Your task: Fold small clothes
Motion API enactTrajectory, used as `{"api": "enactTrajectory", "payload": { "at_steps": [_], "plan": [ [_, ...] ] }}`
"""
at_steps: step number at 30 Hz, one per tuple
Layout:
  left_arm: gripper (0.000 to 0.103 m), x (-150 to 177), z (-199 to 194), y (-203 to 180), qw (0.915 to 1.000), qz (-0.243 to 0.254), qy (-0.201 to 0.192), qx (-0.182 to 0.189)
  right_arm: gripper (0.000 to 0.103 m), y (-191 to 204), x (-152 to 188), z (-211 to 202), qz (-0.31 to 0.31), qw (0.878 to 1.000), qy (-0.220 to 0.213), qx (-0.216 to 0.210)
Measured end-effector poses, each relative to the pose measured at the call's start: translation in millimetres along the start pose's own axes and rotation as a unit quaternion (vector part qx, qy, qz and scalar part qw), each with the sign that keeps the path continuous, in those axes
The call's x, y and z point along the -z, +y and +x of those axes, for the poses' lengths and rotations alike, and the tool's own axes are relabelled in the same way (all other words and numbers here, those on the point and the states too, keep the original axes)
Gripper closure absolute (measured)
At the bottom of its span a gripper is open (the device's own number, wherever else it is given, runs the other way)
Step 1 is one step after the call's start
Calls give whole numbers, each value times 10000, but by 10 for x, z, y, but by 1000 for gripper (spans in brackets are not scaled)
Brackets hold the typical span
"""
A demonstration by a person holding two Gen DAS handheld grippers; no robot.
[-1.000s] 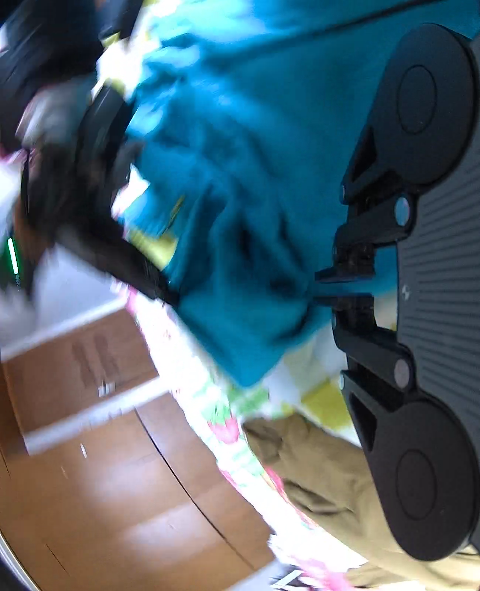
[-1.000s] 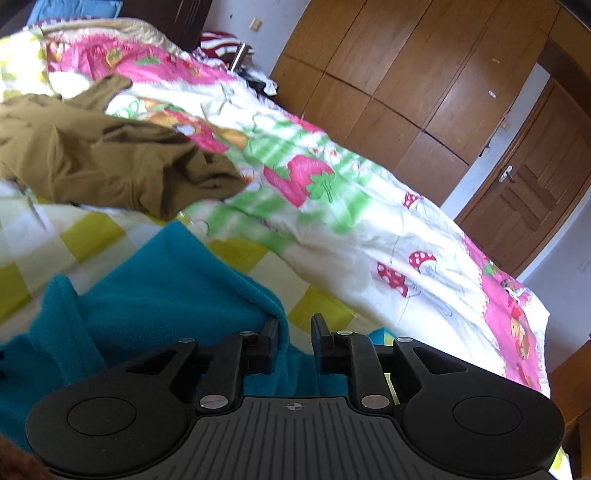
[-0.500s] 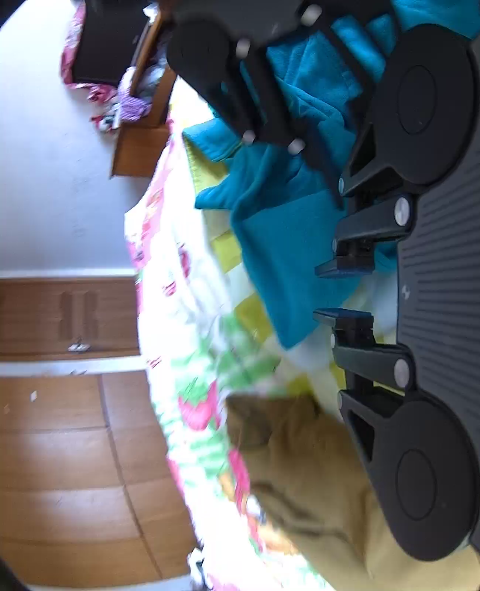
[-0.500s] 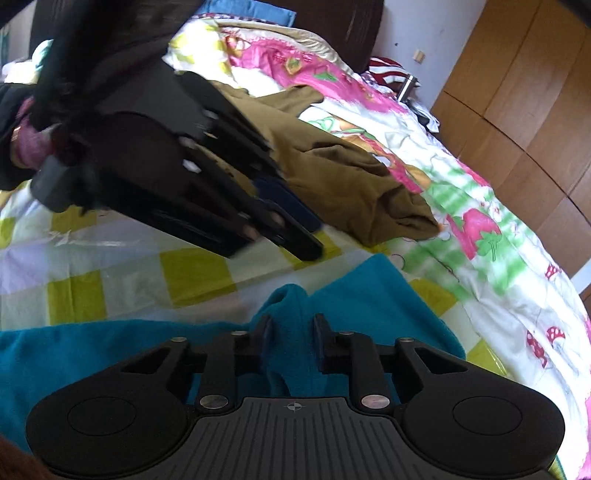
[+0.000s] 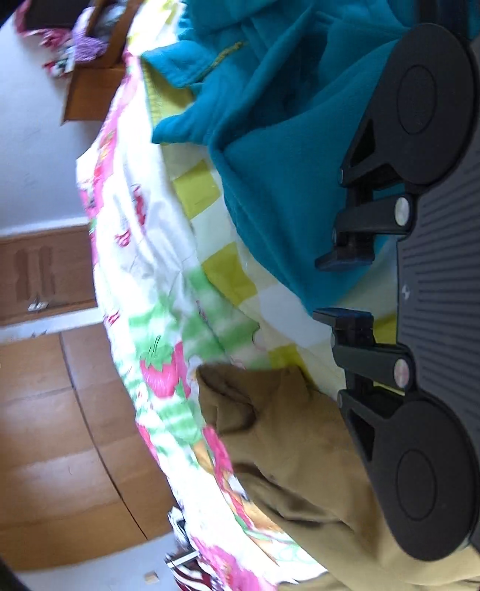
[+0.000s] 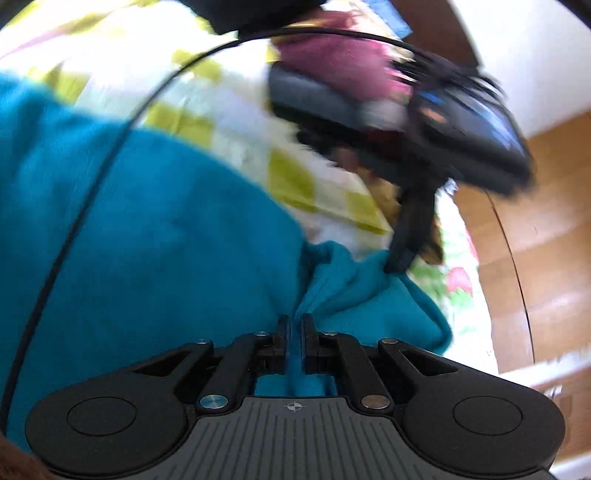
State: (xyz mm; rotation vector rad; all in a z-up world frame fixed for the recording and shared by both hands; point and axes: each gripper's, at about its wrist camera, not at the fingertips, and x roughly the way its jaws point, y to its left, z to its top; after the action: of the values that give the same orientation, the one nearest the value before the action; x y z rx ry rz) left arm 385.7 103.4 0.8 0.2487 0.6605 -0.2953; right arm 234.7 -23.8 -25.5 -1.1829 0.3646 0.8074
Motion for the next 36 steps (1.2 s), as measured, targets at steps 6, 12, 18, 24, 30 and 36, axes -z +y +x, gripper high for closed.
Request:
{"api": "enactTrajectory", "payload": {
  "at_steps": [6,12,18,24,30,36],
  "plan": [
    [64,385,-690,-52,9976,-238,-569,327,69,-566,290,-357,1955,9790,-17,584],
    [61,318,-639,-590,9914,988,-779,354,70,-704,673,-115,2026,9725,566,1002],
    [58,392,-366,-747,9905,1331,-301,179,98,-1167,1115,90,3320,9238,1533,1132],
    [56,391,-400,-806,9888,1475,-214,56,69,-1612,1591,-154,5193,8399,1247,966],
    [55,410,-390,-902,9880,1536,-77,-105,48,-1432,1874,-906,5634,8033,698,1803],
    [53,322,-382,-890,9928,1170,-10,-242,49,-1686,1773,-827,5375,8161,224,2111]
  ]
}}
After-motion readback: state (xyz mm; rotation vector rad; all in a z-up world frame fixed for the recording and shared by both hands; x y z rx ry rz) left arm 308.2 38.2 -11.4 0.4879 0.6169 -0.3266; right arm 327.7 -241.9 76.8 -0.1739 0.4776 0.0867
